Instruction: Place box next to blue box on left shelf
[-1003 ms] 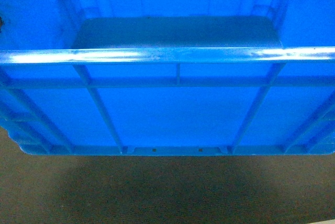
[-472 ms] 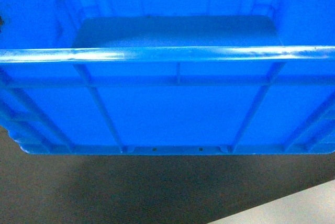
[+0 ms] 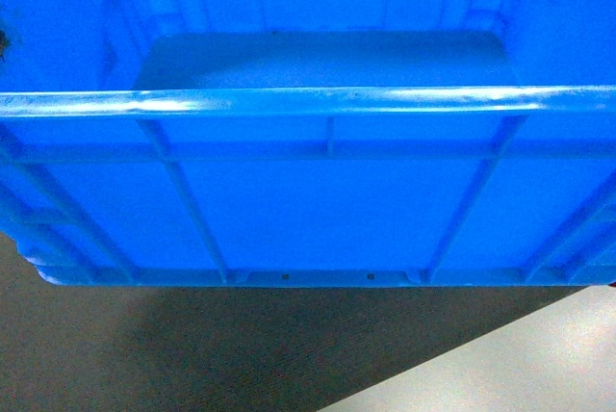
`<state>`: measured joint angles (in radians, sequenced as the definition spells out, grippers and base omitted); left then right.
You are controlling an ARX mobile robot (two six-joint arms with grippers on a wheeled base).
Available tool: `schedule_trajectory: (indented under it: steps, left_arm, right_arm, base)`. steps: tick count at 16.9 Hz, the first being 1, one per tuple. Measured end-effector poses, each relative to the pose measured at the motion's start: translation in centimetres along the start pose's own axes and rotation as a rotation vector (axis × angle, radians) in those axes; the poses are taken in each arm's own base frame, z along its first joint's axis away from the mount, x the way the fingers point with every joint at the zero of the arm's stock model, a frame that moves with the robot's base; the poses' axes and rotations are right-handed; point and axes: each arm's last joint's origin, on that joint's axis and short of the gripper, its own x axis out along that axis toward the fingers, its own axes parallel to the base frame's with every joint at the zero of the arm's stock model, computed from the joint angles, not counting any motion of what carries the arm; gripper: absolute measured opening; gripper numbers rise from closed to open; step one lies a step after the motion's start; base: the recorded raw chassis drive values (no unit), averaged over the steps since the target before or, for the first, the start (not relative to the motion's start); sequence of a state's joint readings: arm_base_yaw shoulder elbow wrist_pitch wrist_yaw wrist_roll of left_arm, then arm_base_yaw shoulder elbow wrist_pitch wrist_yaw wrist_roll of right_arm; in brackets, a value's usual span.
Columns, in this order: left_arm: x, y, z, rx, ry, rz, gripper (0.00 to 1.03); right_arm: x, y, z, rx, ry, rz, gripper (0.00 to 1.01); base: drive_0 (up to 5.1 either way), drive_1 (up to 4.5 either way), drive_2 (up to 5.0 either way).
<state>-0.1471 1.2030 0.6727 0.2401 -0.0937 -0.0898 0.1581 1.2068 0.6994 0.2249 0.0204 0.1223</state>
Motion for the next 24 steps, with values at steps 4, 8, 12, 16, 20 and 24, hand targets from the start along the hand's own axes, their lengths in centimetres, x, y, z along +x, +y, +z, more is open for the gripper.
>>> schedule_trajectory:
  steps: [4, 8, 12, 16, 20, 24]
  left_arm:
    - [0.00, 0.00, 0.00, 0.000, 0.000, 0.000, 0.07]
    - [0.00, 0.00, 0.00, 0.000, 0.000, 0.000, 0.07]
    - [0.00, 0.00, 0.00, 0.000, 0.000, 0.000, 0.07]
    - [0.00, -0.03, 0.00, 0.000, 0.000, -0.002, 0.07]
    - [0.00, -0.03, 0.00, 0.000, 0.000, -0.002, 0.07]
    - [0.00, -0.03, 0.00, 0.000, 0.000, -0.002, 0.07]
  right_arm:
    - [0.00, 0.00, 0.00, 0.000, 0.000, 0.000, 0.09]
    - [0.00, 0.00, 0.00, 0.000, 0.000, 0.000, 0.09]
    - [0.00, 0.00, 0.01, 0.000, -0.001, 0.000, 0.09]
    - [-0.05, 0.00, 0.05, 0.000, -0.003, -0.001, 0.09]
    - [-0.06, 0.00, 0.05, 0.000, -0.003, -0.001, 0.09]
    - [-0.07, 0.00, 0.06, 0.000, -0.004, -0.001, 0.09]
  base:
    - [-1.6, -1.61, -1.6]
    - [-1.4, -1.40, -1.4]
    - [-1.6, -1.57, -1.6]
    - [-1.4, -1.44, -1.4]
    - [-1.5, -1.53, -1.5]
    - [-1.5, -1.51, -1.5]
